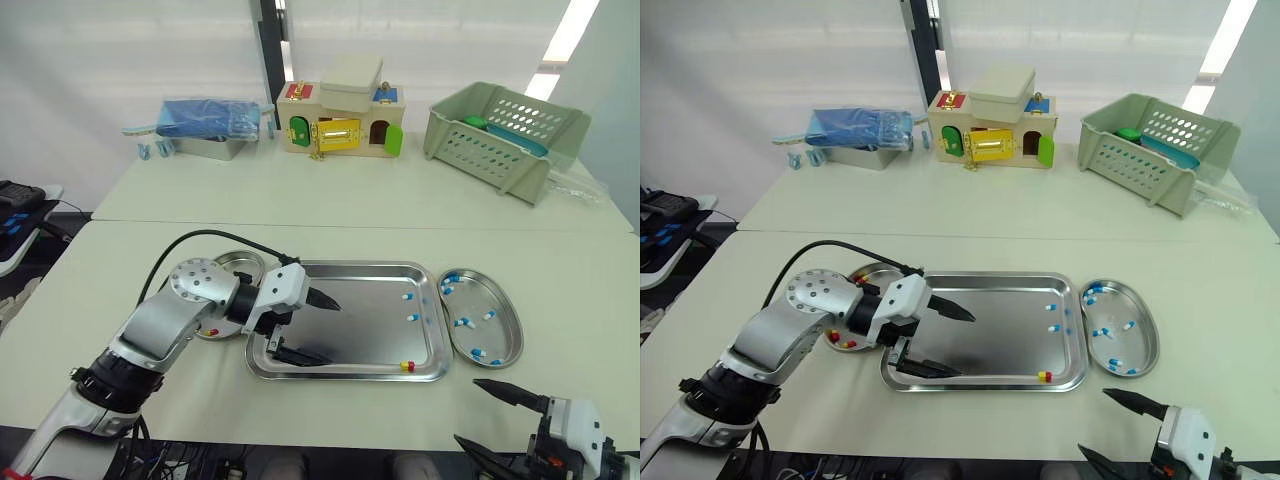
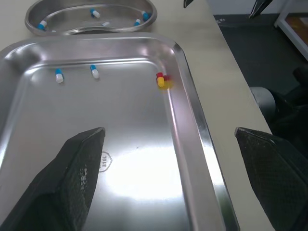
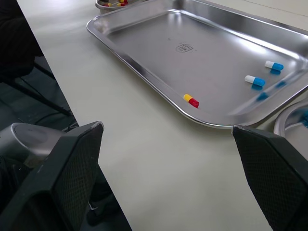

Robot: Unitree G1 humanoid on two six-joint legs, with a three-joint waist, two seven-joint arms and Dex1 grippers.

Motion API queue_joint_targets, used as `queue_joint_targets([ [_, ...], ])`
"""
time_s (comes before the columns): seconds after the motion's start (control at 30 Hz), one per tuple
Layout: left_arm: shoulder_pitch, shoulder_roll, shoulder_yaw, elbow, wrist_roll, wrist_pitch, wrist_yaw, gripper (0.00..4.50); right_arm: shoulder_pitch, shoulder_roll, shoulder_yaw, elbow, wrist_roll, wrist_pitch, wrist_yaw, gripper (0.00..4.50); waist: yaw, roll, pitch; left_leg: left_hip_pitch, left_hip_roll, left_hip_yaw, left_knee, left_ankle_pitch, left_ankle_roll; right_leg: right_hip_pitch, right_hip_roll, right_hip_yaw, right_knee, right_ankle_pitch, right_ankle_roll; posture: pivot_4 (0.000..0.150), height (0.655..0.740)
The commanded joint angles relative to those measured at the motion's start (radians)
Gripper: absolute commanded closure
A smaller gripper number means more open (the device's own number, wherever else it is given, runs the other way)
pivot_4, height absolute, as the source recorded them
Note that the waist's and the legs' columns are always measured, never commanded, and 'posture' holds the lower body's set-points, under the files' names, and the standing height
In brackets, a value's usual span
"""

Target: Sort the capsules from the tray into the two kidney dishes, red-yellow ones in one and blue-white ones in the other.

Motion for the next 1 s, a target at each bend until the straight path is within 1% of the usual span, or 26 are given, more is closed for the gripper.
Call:
queue_joint_targets([
  [0.03,-0.055,-0.061,-0.036,0.068,0.049,-0.028,-0.009,0.03,0.003,0.002,0.031,0.005,-0.016,-0.037,-0.04,0.0,0.001,0.0,0.0,0.0,0.0,0.0,0.0,0.0,0.0,0.0,0.0,0.0,0.0,0.0,0.0,0.15,0.74],
  [0.17,-0.11,-0.143,-0.06,0.124,0.074,-0.002,-0.004,0.03,0.002,-0.006,0.06,-0.017,-0.019,-0.024,-0.084,0.0,0.001,-0.001,0.0,0.0,0.0,-0.001,0.0,0.0,0.0,0.0,0.0,0.0,0.0,0.0,0.0,0.15,0.74],
  [0.2,-0.126,-0.171,-0.072,0.129,0.081,0.009,0.004,0.21,0.003,-0.007,0.062,-0.022,-0.017,-0.02,-0.097,0.0,0.001,-0.001,0.0,-0.001,0.0,-0.001,0.0,0.0,0.0,0.0,0.0,0.0,0.0,0.0,0.0,0.15,0.74],
  [0.27,-0.145,-0.205,-0.086,0.126,0.091,0.029,0.01,0.69,0.007,-0.013,0.065,-0.029,-0.013,-0.018,-0.112,0.0,0.001,-0.001,0.0,-0.001,0.0,-0.001,0.0,0.0,0.0,0.0,0.0,0.0,0.0,0.0,0.0,0.15,0.74],
  [0.37,-0.149,-0.21,-0.117,0.093,0.118,0.058,0.003,1.57,0.022,-0.027,0.063,-0.038,-0.01,-0.014,-0.125,0.0,-0.001,0.0,0.0,-0.001,0.0,-0.001,0.001,0.0,0.0,0.0,0.0,0.0,0.0,0.0,0.0,0.15,0.74],
  [0.6,-0.179,-0.288,-0.193,0.108,0.201,0.115,0.073,1.57,0.043,-0.038,0.079,-0.036,-0.007,-0.019,-0.151,0.0,0.003,-0.001,0.001,-0.001,-0.001,-0.001,0.001,0.0,0.0,0.0,0.0,-0.001,0.0,0.0,0.0,0.15,0.74],
  [0.73,-0.191,-0.354,-0.205,0.101,0.202,0.179,0.111,1.57,0.044,-0.039,0.089,-0.029,-0.011,-0.025,-0.161,0.0,0.002,-0.001,0.001,-0.001,-0.001,-0.001,0.001,0.0,0.0,0.0,0.0,-0.001,0.0,0.0,0.0,0.15,0.74],
  [0.8,-0.193,-0.374,-0.214,0.093,0.205,0.209,0.121,1.57,0.044,-0.04,0.094,-0.03,-0.013,-0.023,-0.166,0.0,0.001,-0.001,0.001,-0.001,-0.001,-0.001,0.001,0.0,0.0,0.0,0.0,-0.001,0.0,0.0,0.0,0.15,0.74],
  [1.0,-0.197,-0.407,-0.27,0.12,0.278,0.216,0.175,1.57,0.043,-0.041,0.104,-0.033,-0.015,-0.022,-0.187,0.0,0.002,-0.001,0.001,-0.001,-0.001,-0.001,0.001,0.0,0.0,0.0,0.0,-0.001,0.0,0.0,0.0,0.15,0.74],
])
